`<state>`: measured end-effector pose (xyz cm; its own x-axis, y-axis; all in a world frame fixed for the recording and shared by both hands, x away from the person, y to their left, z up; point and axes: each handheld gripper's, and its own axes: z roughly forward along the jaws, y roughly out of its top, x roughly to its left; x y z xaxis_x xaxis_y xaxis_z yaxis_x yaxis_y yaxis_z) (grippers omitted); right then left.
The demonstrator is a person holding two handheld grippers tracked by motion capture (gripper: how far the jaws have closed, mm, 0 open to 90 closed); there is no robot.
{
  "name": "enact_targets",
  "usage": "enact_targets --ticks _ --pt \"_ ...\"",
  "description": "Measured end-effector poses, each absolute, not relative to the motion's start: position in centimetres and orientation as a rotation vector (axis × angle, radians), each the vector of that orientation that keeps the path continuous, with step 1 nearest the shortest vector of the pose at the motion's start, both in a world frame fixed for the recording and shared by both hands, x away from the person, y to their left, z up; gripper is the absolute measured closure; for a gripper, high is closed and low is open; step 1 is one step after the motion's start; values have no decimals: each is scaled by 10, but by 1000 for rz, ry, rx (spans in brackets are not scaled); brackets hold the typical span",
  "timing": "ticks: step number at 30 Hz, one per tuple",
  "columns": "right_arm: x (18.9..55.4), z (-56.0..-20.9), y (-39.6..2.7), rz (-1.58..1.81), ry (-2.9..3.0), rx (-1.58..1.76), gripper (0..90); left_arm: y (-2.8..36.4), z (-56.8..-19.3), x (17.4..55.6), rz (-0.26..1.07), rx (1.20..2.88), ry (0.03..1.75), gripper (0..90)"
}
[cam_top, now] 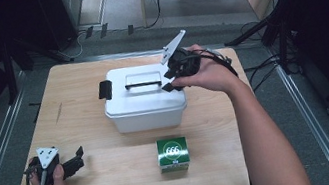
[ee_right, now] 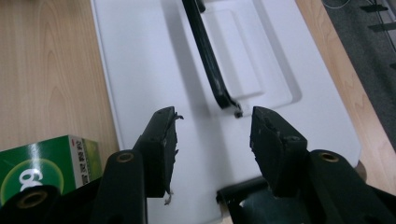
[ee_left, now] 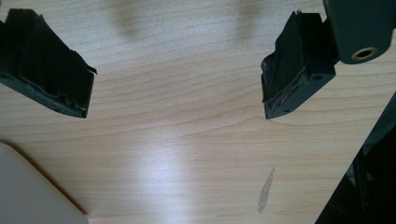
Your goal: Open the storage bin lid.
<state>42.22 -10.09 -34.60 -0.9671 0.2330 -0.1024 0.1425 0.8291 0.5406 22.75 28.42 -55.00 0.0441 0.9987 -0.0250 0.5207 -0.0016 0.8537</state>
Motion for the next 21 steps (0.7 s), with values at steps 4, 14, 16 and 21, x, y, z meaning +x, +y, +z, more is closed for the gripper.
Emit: enact_targets --ticks 4,14,16,21 --pt "423 -346 -88 807 2825 263 526 285 -550 228 848 1612 1567 97" --pt "422 -349 -65 706 2809 121 726 286 -550 229 841 1612 1574 98" --pt "424 -349 -60 688 2806 107 762 285 -550 229 843 1613 1575 98" --pt "425 -351 -51 667 2796 72 792 285 -550 229 842 1614 1575 98"
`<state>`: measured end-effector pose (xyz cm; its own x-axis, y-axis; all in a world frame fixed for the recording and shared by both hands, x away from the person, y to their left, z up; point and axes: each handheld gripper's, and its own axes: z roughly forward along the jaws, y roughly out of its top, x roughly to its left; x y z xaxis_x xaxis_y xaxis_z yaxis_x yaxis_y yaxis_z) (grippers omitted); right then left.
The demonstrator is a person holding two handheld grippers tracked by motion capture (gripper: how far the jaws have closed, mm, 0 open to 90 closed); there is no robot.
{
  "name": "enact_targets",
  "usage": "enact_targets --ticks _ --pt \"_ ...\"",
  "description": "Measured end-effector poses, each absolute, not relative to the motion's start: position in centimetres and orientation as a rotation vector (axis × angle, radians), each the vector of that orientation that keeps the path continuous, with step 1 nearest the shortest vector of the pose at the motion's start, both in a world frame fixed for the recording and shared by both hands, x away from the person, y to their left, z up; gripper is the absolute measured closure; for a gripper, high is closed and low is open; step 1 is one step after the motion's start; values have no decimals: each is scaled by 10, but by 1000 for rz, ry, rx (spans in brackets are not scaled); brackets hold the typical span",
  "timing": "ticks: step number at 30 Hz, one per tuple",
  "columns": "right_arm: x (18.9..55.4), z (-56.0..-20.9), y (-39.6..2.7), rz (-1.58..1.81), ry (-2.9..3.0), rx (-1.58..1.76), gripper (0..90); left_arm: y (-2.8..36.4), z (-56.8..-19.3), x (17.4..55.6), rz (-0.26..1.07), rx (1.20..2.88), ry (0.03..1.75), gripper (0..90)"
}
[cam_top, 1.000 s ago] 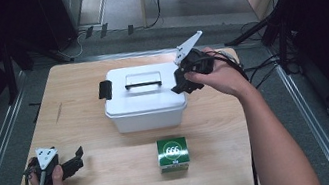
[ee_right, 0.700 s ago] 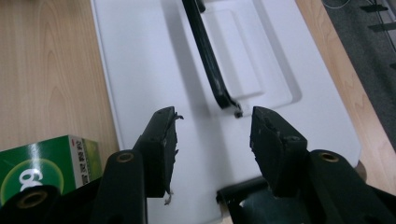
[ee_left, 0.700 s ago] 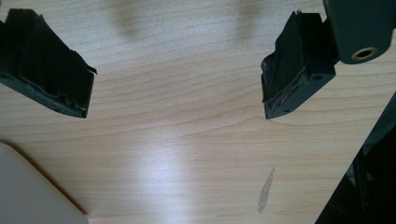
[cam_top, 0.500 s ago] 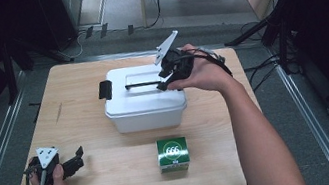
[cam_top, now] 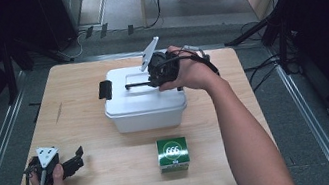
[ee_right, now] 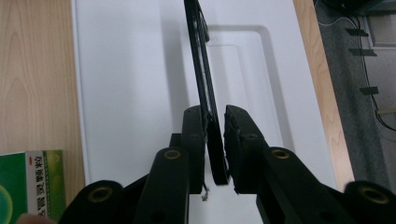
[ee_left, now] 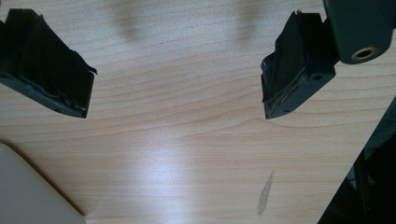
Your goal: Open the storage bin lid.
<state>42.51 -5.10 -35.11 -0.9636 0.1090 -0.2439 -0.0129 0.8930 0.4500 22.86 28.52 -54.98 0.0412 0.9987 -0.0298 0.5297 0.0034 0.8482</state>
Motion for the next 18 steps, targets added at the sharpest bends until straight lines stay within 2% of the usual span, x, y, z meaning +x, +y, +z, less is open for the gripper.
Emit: enact_targets --ticks 18 --pt "433 -356 -22 635 2791 14 799 285 -550 228 838 1617 1574 98"
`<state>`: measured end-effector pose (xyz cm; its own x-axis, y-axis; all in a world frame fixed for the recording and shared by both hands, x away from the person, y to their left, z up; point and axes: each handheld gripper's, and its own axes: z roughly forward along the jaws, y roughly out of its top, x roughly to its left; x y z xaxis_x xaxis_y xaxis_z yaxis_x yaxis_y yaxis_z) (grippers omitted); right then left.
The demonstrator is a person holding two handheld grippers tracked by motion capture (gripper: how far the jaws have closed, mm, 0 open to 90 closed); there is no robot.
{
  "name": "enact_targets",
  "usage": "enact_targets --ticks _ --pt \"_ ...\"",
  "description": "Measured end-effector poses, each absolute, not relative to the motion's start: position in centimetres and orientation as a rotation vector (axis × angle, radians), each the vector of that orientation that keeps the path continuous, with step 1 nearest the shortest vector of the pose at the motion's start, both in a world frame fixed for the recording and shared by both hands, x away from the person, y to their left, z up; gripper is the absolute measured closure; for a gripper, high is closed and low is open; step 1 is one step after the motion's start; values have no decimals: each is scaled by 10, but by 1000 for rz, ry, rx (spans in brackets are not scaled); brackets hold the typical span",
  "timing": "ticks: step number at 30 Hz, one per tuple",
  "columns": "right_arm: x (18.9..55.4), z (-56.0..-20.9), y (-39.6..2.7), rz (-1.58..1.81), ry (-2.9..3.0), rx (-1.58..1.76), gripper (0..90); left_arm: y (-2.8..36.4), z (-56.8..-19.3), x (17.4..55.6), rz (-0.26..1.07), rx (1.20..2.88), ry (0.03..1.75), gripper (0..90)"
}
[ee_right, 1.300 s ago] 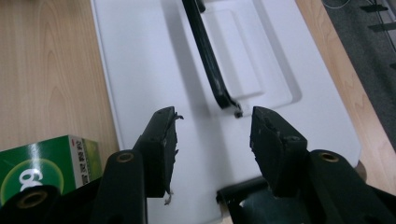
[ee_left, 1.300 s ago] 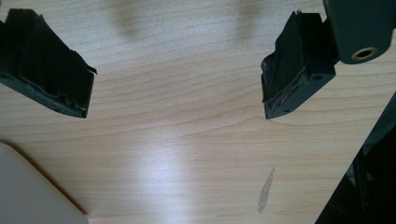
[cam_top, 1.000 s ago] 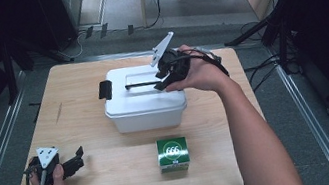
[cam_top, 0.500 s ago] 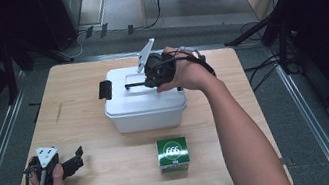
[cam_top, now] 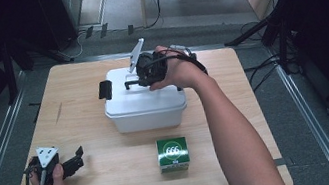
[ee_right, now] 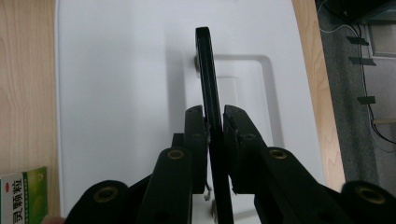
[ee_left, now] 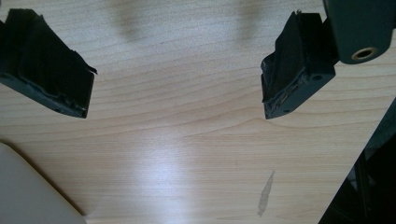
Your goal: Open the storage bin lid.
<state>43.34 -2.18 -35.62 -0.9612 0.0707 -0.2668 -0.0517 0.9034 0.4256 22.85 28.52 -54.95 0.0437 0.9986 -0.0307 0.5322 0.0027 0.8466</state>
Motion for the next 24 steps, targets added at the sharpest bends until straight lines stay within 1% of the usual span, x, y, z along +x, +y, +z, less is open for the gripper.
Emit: enact_targets --ticks 7,9,14,21,24 --pt "436 -361 -10 603 2794 -39 825 286 -549 229 833 1614 1576 99" --pt "435 -361 -10 599 2795 -45 830 286 -549 229 838 1614 1578 127" --pt "433 -359 -12 596 2783 -110 845 286 -550 229 837 1603 1581 128" --pt "432 -346 -19 654 2772 -81 846 287 -549 228 834 1595 1584 125" --pt "431 -333 -24 688 2738 -105 846 287 -549 228 833 1591 1583 103"
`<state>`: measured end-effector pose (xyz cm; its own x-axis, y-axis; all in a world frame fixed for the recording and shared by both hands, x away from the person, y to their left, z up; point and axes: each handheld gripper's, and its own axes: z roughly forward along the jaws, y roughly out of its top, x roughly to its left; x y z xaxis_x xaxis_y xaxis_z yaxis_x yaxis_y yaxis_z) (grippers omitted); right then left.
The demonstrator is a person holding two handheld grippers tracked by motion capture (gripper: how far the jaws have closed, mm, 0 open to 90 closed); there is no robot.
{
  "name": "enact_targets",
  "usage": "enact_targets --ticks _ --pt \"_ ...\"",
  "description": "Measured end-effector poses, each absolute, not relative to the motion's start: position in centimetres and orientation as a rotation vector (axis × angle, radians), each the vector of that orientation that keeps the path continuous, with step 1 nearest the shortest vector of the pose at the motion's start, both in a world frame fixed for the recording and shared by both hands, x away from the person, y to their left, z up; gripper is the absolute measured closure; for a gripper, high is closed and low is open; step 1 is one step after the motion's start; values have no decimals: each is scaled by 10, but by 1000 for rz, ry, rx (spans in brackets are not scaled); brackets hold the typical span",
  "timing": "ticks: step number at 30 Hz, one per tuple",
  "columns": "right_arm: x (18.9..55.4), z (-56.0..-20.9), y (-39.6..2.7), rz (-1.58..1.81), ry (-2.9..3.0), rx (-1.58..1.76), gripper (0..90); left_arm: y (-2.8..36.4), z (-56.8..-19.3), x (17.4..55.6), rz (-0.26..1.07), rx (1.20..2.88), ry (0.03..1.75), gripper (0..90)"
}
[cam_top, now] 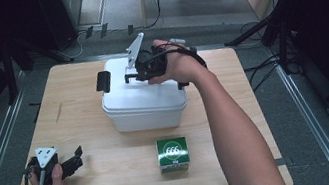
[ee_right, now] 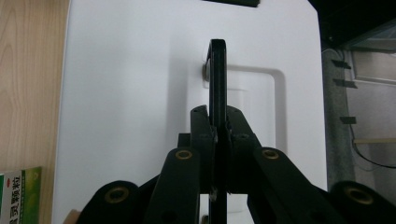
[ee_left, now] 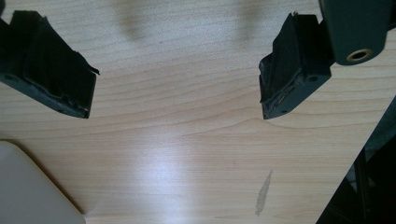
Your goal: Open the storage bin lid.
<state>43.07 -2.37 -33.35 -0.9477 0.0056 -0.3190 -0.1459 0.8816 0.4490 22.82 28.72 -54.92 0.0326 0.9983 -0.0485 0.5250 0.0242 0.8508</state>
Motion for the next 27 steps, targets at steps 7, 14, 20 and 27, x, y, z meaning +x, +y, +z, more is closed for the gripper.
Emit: enact_targets --ticks 7,14,20,27 --pt "428 -313 -38 707 2700 -70 847 289 -549 228 827 1575 1593 78" --pt "426 -308 -59 682 2697 -54 847 290 -548 228 814 1570 1590 37" --pt "423 -305 -87 658 2680 -18 846 290 -548 227 814 1563 1593 31" --pt "416 -306 -122 633 2668 43 846 290 -548 227 818 1560 1596 31"
